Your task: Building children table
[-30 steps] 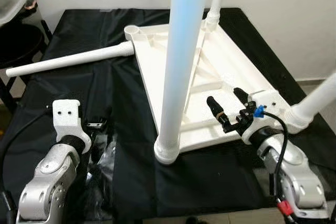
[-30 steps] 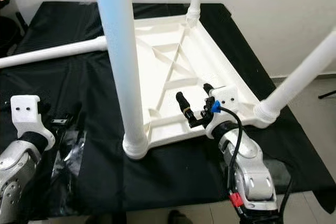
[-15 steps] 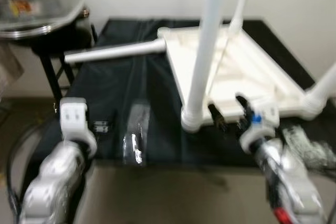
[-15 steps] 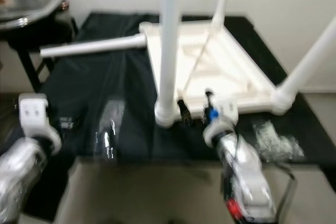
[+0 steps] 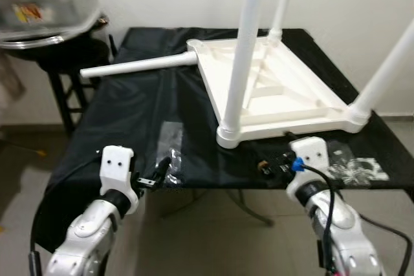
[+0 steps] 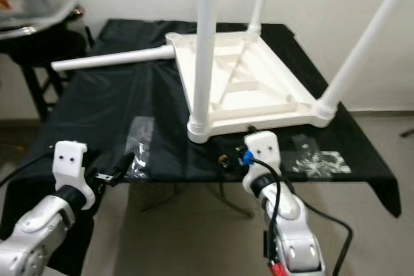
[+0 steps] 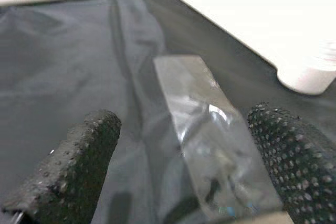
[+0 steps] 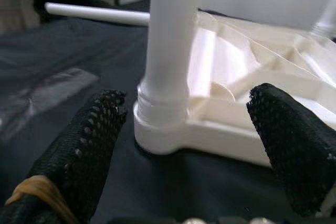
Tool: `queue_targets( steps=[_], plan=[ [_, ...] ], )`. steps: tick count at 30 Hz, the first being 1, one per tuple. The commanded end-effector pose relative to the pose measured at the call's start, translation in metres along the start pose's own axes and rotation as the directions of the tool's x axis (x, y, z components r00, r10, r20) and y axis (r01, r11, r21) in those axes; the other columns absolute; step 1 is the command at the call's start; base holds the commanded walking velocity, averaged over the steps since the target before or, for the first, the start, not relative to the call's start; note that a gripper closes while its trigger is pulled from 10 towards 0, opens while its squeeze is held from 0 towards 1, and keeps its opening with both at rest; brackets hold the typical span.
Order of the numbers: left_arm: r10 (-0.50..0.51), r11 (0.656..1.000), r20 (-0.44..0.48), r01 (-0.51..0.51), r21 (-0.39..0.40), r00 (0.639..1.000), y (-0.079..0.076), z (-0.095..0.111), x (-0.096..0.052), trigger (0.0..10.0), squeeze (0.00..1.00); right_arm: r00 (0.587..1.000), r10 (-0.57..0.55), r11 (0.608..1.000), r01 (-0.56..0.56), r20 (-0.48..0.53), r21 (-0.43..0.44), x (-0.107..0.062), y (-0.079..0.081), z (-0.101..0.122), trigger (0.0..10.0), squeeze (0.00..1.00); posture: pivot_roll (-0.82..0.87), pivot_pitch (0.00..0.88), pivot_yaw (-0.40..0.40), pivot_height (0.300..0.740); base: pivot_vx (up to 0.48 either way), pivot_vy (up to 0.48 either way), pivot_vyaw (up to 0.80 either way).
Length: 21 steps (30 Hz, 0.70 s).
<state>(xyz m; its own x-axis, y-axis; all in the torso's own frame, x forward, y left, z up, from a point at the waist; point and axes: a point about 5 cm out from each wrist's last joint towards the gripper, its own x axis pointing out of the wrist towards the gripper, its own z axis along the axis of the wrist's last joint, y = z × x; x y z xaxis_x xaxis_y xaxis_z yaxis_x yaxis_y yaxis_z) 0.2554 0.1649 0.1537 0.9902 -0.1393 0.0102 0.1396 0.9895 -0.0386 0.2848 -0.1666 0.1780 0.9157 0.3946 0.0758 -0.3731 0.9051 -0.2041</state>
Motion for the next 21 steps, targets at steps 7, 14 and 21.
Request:
queue_targets(
  steps=[7, 14, 21],
  plan=[
    [0.031, 0.999, 0.058, -0.031, -0.010, 0.998, 0.005, 0.005, 0.000, 10.0, 0.00, 0.997, 0.065, 0.996, -0.061, 0.047, -0.070, 0.030, -0.023, 0.019, 10.0, 0.00, -0.01, 0.213, -0.021, 0.740, 0.000, 0.000, 0.00],
    [-0.220, 0.970, 0.171, 0.234, -0.066, 0.960, -0.011, 0.023, -0.017, 10.0, 0.00, 0.957, 0.286, 0.958, -0.284, 0.056, -0.033, 0.037, -0.018, 0.034, 10.0, 0.00, 0.01, 0.252, -0.029, 0.740, 0.000, 0.000, 0.00],
    [-0.435, 0.897, 0.205, 0.443, 0.010, 0.877, -0.012, 0.044, -0.031, 10.0, 0.00, 0.906, 0.422, 0.904, -0.416, 0.043, -0.100, 0.049, -0.030, 0.046, 10.0, 0.00, 0.02, 0.269, -0.040, 0.740, 0.000, 0.000, 0.00]
  ],
)
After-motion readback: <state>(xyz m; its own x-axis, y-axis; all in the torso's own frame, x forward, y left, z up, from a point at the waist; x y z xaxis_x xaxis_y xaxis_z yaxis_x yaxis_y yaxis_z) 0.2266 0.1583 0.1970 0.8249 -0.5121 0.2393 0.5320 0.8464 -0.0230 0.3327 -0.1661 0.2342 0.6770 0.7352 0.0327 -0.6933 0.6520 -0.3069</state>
